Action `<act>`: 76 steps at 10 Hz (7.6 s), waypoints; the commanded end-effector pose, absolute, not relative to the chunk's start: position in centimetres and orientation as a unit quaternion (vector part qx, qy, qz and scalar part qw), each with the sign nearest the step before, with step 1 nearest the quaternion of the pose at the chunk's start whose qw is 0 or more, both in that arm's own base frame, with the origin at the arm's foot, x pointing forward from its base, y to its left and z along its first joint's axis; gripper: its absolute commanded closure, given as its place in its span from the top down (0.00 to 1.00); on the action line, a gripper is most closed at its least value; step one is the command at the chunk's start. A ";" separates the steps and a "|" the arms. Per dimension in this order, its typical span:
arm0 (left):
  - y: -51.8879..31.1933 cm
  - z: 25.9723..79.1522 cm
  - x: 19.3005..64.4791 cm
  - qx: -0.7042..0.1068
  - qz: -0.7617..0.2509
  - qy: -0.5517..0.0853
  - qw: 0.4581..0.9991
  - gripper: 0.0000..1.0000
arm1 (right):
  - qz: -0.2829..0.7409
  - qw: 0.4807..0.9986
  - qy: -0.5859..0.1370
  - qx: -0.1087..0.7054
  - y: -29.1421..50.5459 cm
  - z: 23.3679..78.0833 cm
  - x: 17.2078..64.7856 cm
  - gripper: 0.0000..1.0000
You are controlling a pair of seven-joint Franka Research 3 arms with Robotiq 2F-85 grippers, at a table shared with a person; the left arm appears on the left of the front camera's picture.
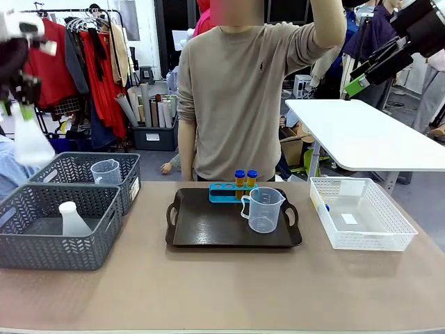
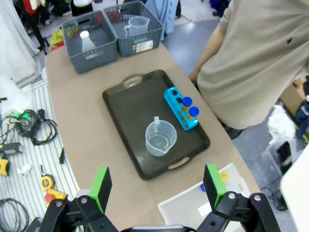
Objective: Prepare the laboratory tools.
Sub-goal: Pick up one Small flask and place it on the Handle tray.
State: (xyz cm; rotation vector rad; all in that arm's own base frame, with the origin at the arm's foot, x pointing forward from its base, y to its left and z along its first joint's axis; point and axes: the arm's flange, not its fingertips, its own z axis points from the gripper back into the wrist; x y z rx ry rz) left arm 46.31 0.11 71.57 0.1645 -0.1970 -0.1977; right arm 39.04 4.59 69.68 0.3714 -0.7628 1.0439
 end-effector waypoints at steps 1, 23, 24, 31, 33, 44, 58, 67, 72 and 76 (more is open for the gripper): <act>-2.2 77.3 49.4 0.094 -0.125 -0.109 0.982 0.00 | 0.485 0.776 -0.360 0.183 4.7 69.8 39.1 1.00; -20.0 65.3 53.3 -0.065 -0.252 -0.073 0.963 0.00 | 0.485 0.776 -0.360 0.183 4.7 69.8 39.1 1.00; -19.0 65.7 52.7 -0.060 -0.241 -0.074 0.966 0.00 | 0.485 0.776 -0.360 0.183 4.7 69.8 39.1 1.00; -17.9 67.0 52.8 -0.050 -0.225 -0.078 0.970 0.00 | 0.485 0.776 -0.360 0.183 4.7 69.8 39.1 1.00; -17.9 67.0 52.8 -0.050 -0.225 -0.078 0.970 0.00 | 0.485 0.776 -0.360 0.183 4.7 69.8 39.1 1.00; -29.6 58.9 58.1 -0.036 -0.369 -0.085 0.925 0.00 | 0.485 0.776 -0.360 0.183 4.7 69.8 39.1 1.00; -37.3 45.6 55.9 -0.011 -0.500 -0.061 0.864 0.00 | 0.485 0.776 -0.360 0.183 4.7 69.8 39.1 1.00; -37.2 44.4 55.4 -0.013 -0.504 -0.051 0.862 0.67 | 0.485 0.776 -0.360 0.183 4.7 69.8 39.1 1.00; -37.1 44.8 55.6 -0.027 -0.501 -0.043 0.864 1.00 | 0.485 0.776 -0.360 0.183 4.7 69.8 39.1 1.00; -36.7 45.9 55.7 -0.049 -0.488 -0.037 0.871 1.00 | 0.485 0.776 -0.360 0.183 4.7 69.8 39.1 1.00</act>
